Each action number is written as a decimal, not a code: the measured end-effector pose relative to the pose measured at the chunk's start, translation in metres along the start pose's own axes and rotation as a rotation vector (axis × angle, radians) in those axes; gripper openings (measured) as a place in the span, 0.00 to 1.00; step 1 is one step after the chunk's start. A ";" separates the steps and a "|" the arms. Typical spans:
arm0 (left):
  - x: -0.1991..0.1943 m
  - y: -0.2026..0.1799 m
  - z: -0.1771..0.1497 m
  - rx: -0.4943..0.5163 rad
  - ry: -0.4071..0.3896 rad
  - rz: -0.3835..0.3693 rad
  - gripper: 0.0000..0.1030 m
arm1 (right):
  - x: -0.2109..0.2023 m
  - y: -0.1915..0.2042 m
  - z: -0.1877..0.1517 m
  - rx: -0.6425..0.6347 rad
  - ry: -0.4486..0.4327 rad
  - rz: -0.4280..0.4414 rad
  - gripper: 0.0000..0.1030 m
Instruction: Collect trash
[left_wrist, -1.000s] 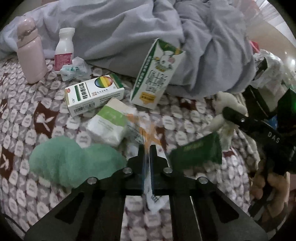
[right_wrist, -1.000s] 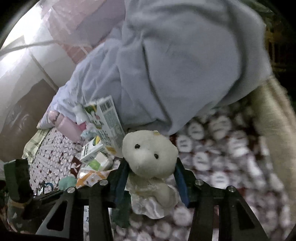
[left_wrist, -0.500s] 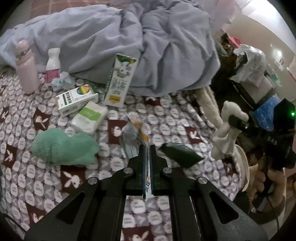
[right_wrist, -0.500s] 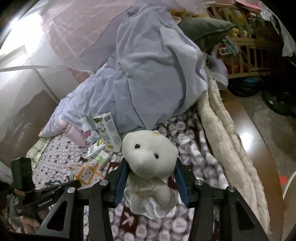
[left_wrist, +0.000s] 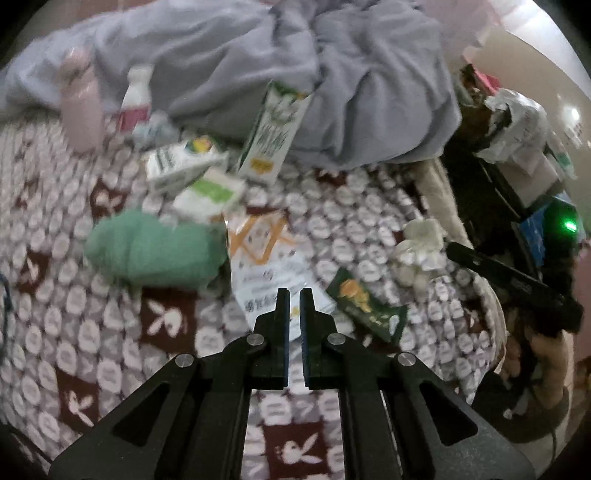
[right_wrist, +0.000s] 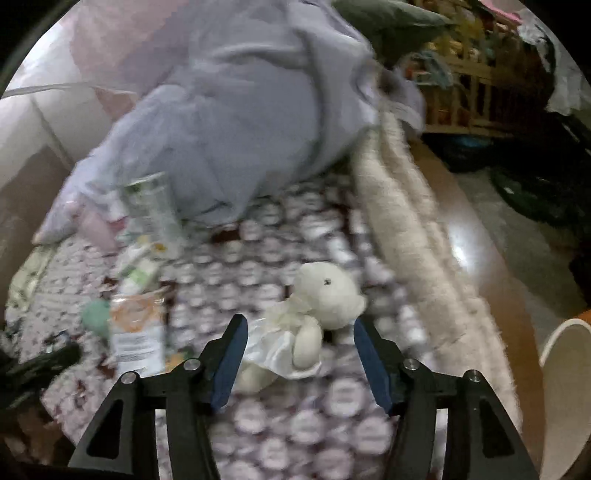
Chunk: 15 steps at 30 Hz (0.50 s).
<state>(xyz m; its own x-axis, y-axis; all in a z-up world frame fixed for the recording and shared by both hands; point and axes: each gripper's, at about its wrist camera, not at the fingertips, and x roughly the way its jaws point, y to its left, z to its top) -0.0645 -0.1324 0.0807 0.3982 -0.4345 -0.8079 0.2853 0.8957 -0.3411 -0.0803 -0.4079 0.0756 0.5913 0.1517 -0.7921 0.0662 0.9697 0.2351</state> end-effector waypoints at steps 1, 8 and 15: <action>0.004 0.005 -0.003 -0.016 0.009 0.006 0.20 | 0.000 0.011 -0.003 -0.039 0.010 0.032 0.56; 0.010 0.038 -0.013 -0.134 0.008 0.007 0.45 | 0.054 0.075 -0.038 -0.276 0.180 0.130 0.56; 0.013 0.037 -0.010 -0.134 -0.004 0.004 0.56 | 0.070 0.075 -0.047 -0.295 0.166 0.069 0.40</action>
<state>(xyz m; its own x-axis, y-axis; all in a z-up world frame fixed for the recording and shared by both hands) -0.0578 -0.1039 0.0529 0.4026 -0.4306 -0.8078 0.1644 0.9021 -0.3989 -0.0717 -0.3156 0.0112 0.4461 0.2246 -0.8663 -0.2191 0.9659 0.1376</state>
